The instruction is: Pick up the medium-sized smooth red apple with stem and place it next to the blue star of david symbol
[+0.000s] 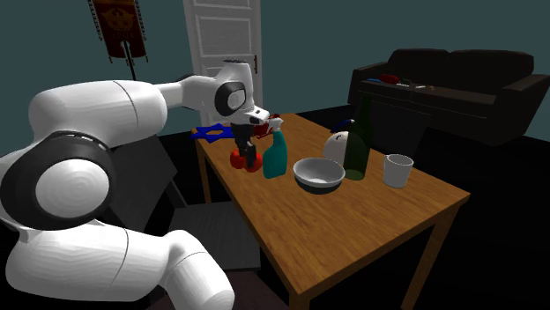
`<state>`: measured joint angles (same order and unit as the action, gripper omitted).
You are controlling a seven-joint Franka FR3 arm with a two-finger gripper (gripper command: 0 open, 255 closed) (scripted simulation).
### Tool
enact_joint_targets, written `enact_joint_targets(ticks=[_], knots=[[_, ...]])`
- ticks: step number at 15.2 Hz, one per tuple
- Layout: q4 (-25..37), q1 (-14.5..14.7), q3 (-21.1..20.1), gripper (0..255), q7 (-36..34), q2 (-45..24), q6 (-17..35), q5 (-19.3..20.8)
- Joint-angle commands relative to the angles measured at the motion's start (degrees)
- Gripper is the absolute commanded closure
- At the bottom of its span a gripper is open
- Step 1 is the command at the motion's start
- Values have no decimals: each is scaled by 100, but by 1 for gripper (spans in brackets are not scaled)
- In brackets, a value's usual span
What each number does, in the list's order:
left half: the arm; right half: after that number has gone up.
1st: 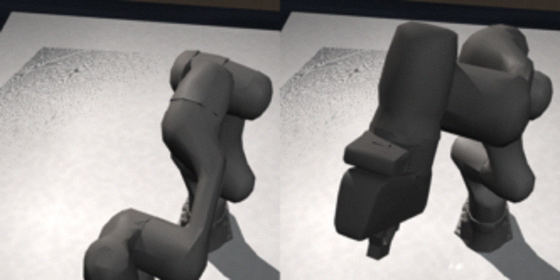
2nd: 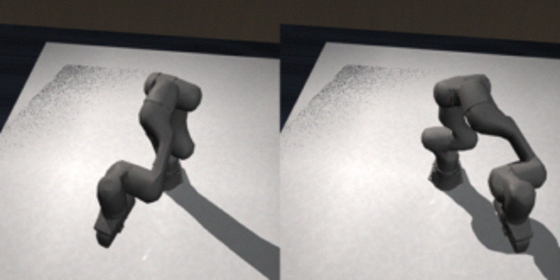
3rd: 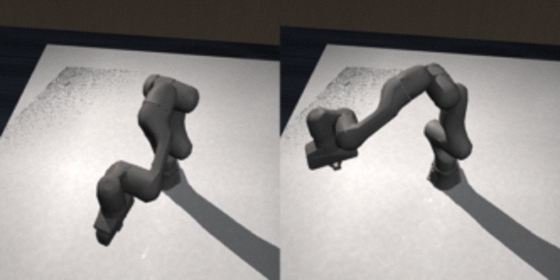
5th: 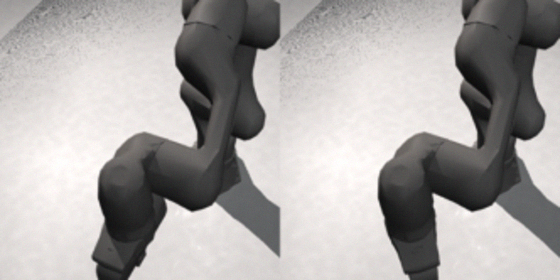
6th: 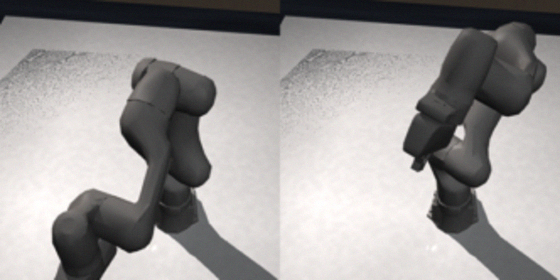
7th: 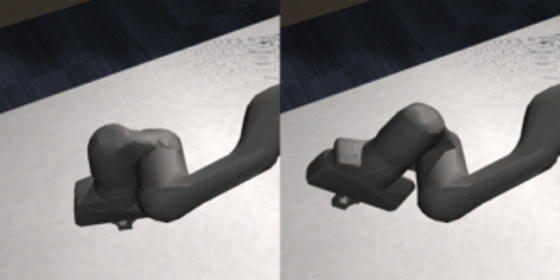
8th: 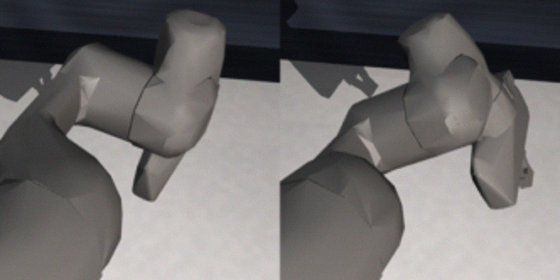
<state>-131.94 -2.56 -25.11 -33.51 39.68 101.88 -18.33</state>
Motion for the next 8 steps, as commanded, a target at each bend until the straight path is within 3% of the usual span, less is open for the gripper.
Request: enact_joint_targets(ticks=[1, 8], knots=[[141, -12, 43, 255, -2, -2, -146, 30], [752, -66, 132, 255, -61, -121, -639, 132]])
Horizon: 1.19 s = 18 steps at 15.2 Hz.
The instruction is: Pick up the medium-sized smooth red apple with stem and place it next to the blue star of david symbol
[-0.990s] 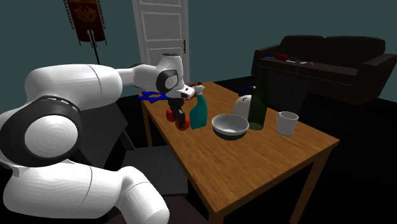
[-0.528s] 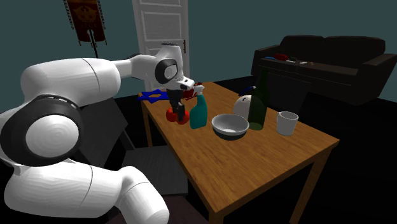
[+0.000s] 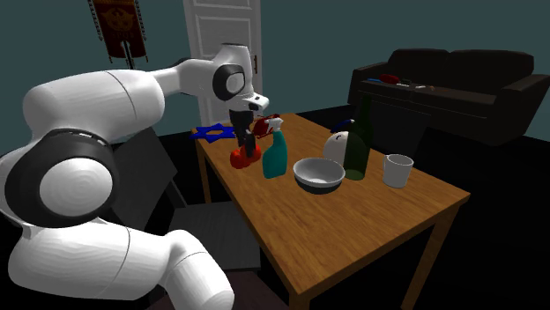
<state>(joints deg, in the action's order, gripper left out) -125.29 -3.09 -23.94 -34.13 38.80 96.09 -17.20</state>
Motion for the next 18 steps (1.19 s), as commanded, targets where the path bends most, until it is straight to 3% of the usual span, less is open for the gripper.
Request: enact_joint_targets(ticks=[1, 8, 13, 18], knots=[[179, -21, 26, 255, -8, -54, -131, 33], [783, -72, 84, 255, -71, -218, -572, 118], [1379, -205, -621, 255, -659, -1108, -166, 203], [2161, -362, -1404, 255, -1382, -2189, 154, 617]])
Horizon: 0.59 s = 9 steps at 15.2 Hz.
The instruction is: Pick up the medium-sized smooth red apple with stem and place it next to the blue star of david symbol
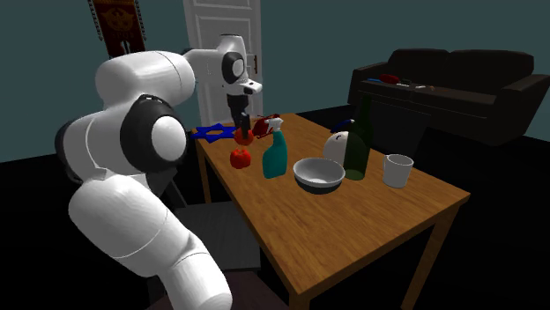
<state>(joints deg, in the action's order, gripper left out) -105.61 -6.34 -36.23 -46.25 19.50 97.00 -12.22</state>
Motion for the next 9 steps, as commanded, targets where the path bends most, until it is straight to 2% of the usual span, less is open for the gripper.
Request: enact_joint_targets(ticks=[1, 5, 7, 9], knots=[[375, -62, -344, 255, -339, -508, 112, 258], [1209, -23, -995, 255, -1129, -1671, 204, 1074], [1710, 162, -1236, 255, -1569, -2351, 156, 1633], [2282, 506, -1349, 255, -1974, -3054, 27, 2224]])
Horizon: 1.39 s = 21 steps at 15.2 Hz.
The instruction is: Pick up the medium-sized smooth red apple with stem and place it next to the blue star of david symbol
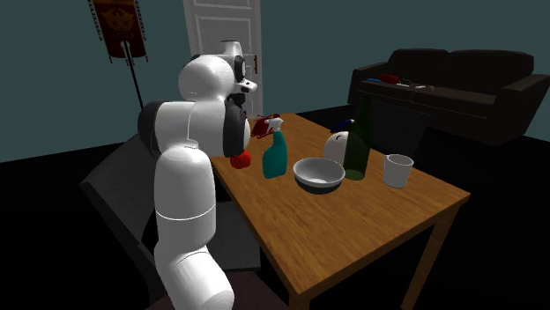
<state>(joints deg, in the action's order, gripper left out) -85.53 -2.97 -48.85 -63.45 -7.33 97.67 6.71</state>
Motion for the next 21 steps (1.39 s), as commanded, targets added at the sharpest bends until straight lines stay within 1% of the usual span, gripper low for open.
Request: enact_joint_targets(ticks=[1, 4, 6, 7, 13, 21], knots=[[592, 403, -81, 255, -425, -714, -133, 609], [1709, 1222, 66, 255, -780, -1709, -505, 1357], [2671, 1873, 253, 255, -877, -2387, -846, 1792], [3092, 2140, 341, 255, -879, -2648, -998, 1941], [2178, 1771, 278, 255, -959, -2417, -362, 1792], [1248, 1456, 243, 255, -1052, -2279, 385, 1729]])
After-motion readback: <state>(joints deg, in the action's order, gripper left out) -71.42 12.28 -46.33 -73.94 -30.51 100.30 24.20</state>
